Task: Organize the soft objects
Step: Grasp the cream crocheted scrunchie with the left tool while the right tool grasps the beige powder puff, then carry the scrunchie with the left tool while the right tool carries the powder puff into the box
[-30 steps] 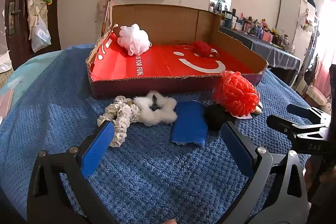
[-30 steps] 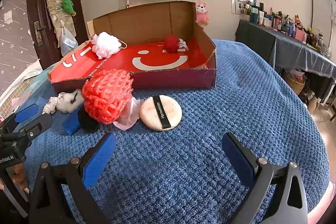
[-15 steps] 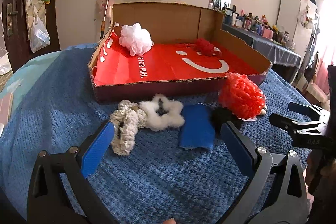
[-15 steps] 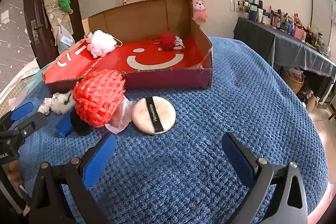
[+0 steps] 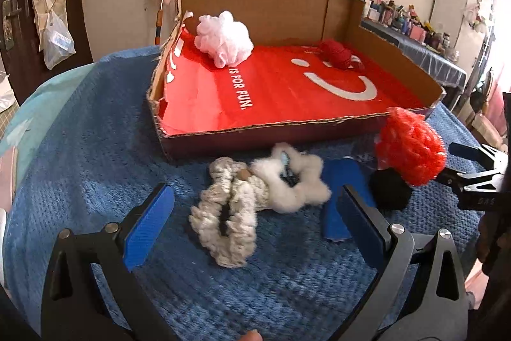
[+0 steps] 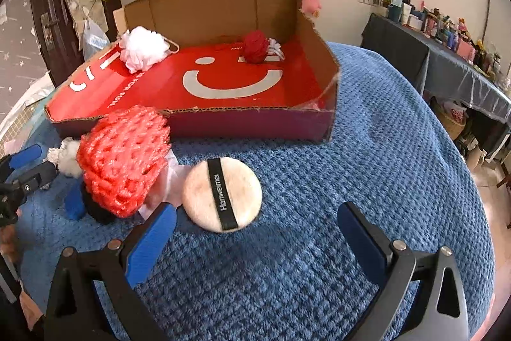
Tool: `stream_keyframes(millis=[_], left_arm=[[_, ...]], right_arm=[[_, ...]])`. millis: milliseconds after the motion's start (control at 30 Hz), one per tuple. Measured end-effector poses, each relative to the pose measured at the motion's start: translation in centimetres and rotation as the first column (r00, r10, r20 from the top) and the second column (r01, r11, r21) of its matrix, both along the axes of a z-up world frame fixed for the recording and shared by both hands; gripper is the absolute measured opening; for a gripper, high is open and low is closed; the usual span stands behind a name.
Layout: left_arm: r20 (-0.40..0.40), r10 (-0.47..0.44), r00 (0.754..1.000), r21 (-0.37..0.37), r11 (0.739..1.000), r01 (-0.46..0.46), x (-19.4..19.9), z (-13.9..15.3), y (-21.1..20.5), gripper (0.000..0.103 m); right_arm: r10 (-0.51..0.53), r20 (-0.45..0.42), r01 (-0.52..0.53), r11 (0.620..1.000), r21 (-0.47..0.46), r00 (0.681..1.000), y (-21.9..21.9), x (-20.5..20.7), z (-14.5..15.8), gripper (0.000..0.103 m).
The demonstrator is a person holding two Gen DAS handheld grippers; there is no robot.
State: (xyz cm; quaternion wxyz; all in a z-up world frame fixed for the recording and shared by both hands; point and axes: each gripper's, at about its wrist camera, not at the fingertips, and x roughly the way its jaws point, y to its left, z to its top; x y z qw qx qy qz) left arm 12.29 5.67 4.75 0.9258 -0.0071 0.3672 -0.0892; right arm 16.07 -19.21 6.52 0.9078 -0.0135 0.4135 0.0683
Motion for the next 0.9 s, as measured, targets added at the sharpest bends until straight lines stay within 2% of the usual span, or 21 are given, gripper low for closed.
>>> stream_keyframes(millis=[267,333,433,500,567,600,633,667,900], left_arm=[[-0.034,0.016,0.999,0.012,1.000,-0.015,0.7,-0.5,2.0,0.100],[-0.042,0.020,0.999,0.010,1.000,-0.020,0.8,-0.7,2.5,0.093],[-0.050,0.016,0.999,-0.009,1.000,-0.017,0.9,-1.0,3.2,0.083],[-0.061,0.003,0.998,-0.029,1.000,-0.005,1.0,-1.2,3.4,0.068],[-0.072,-0.028,0.997,-0.063,0.998,0.024,1.1,-1.4,3.5,0.061],[-0.076,-0.042,0.996,-0.080,0.996,0.036,1.1,-1.4,3.4,0.053],[-0.075,-0.050,0.996,-0.086,0.995,0.043,1.0,-1.4,3.4,0.048],[-0.073,-0.055,0.996,-0.090,0.995,0.049,1.0,-1.4,3.3,0.038],[-0.073,-0.079,0.994,-0.106,0.992,0.071,0.5,-1.2,3.0,0.032]], right_arm=[[0.019,-0.035,-0.019,1.000,0.001,0.999,0.3,1.2,-0.4,0.096],[0.023,-0.042,-0.022,1.000,0.008,0.999,0.3,1.4,-0.5,0.090],[0.032,-0.046,-0.032,0.999,0.010,0.998,0.4,1.4,-0.6,0.087],[0.048,-0.045,-0.047,0.999,0.016,0.998,0.6,1.4,-0.6,0.080],[0.058,-0.048,-0.057,0.998,0.019,0.997,0.7,1.4,-0.7,0.070],[0.065,-0.046,-0.064,0.998,0.021,0.997,0.7,1.4,-0.6,0.068],[0.076,-0.039,-0.075,0.997,0.028,0.996,0.8,1.3,-0.5,0.060],[0.083,-0.033,-0.082,0.996,0.031,0.996,0.9,1.3,-0.5,0.053],[0.080,0.004,-0.080,0.996,0.026,0.997,0.7,0.6,0.4,0.051]])
